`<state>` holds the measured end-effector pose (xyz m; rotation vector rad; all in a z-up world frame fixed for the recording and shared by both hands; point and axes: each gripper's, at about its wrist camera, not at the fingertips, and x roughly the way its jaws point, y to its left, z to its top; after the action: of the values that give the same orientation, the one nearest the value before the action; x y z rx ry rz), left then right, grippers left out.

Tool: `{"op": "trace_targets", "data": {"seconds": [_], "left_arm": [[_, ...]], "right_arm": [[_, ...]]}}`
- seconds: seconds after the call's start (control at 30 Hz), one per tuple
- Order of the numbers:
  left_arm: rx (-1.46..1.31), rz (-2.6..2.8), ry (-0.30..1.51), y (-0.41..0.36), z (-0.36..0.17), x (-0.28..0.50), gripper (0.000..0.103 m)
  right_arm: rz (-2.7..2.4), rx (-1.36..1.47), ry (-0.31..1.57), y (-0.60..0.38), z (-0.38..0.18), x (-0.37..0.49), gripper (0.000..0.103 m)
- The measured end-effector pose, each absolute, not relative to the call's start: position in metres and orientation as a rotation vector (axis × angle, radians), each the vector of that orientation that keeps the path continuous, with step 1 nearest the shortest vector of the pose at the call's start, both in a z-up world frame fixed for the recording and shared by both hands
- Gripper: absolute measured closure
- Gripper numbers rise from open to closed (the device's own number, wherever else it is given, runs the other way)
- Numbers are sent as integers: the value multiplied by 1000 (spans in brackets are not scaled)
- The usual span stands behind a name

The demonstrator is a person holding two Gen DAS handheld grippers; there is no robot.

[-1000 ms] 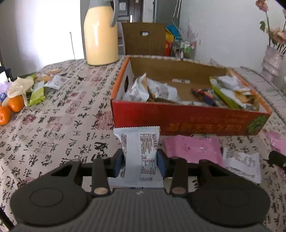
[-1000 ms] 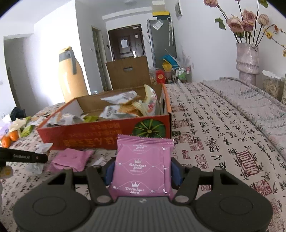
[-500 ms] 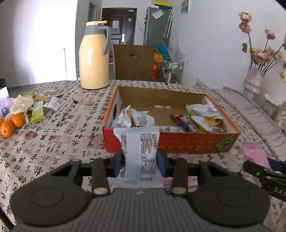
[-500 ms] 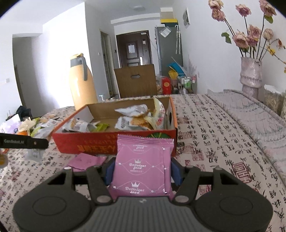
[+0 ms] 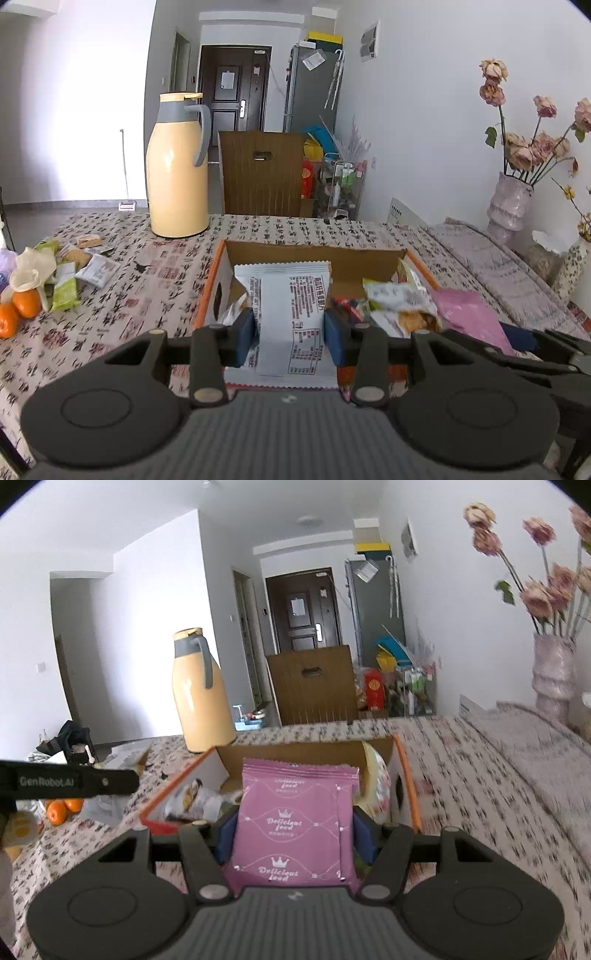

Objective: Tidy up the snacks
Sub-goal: 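Carry the white pastry and pink packet up over the box, then lower the pastry and pink packet into the box and open both tools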

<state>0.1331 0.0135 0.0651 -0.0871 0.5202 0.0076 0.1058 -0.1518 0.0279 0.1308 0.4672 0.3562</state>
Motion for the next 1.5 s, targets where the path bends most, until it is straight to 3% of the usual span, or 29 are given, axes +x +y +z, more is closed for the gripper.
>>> {"op": "trace_targets", "data": {"seconds": [0.33,0.73,0.77,0.8,0.83,0.9,0.93,0.97,1.5], "left_arm": [[-109,82,511,28,73,199,62],[-140,60,511,34,34,240,61],[-148,58,516,36,31,241,54],[-155,56,513,39,30,241,38],[-160,70,504,40,29,240,30],[-164,102,473,44,28,237,3],[-167,113,464,45,28,235,1],[-170,117,459,47,28,233,1],[-177,111,458,47,28,230,0]], "right_arm": [[357,79,460,-117,43,187,42],[308,61,465,-103,3,236,41],[315,63,472,-103,-1,236,40],[324,63,481,-103,-3,238,39],[338,62,493,-103,-5,239,33],[334,67,493,-105,-6,239,13],[322,68,494,-105,-6,239,3],[311,71,497,-106,-7,239,1],[284,88,503,-111,-8,234,0]]}}
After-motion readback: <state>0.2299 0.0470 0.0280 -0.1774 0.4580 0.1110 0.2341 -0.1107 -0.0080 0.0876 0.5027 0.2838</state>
